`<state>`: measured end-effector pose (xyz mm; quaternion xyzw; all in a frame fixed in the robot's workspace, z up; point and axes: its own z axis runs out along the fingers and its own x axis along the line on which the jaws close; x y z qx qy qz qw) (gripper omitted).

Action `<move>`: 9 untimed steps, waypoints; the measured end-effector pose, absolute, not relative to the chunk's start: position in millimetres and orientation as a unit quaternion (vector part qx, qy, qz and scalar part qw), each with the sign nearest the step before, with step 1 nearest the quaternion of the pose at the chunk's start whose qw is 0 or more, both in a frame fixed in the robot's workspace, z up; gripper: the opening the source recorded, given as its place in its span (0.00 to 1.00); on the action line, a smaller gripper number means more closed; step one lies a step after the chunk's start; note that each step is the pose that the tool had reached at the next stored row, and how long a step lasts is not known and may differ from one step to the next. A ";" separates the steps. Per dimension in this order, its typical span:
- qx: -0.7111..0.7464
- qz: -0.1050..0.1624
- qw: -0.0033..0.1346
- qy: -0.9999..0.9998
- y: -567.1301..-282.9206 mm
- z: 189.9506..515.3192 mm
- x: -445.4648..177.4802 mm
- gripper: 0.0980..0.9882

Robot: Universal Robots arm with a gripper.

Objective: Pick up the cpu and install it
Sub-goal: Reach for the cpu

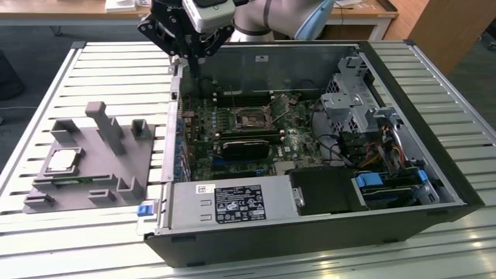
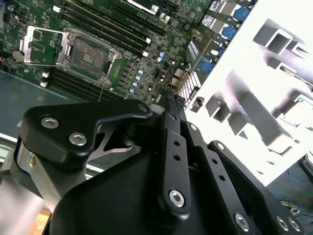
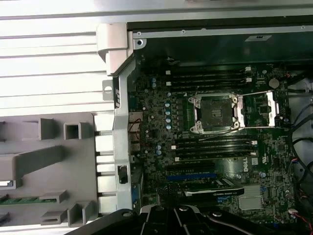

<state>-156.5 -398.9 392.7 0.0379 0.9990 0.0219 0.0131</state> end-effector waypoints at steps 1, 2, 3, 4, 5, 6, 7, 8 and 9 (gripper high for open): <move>0.038 0.022 0.013 0.999 -399.0 392.7 -157.0 0.01; 0.038 0.022 0.013 0.999 -398.9 392.7 -157.4 0.01; 0.038 0.022 0.013 0.999 -398.9 392.7 -157.7 0.01; 0.038 0.022 0.013 0.999 -398.9 392.7 -158.0 0.01; 0.038 0.022 0.013 0.999 -398.9 392.7 -158.2 0.01; 0.038 0.022 0.013 0.999 -398.9 392.6 -158.6 0.01; 0.038 0.022 0.013 0.999 -399.0 392.6 -159.0 0.01; 0.038 0.022 0.013 0.999 -398.9 392.6 -159.4 0.01; 0.038 0.022 0.013 0.999 -398.9 392.7 -159.6 0.01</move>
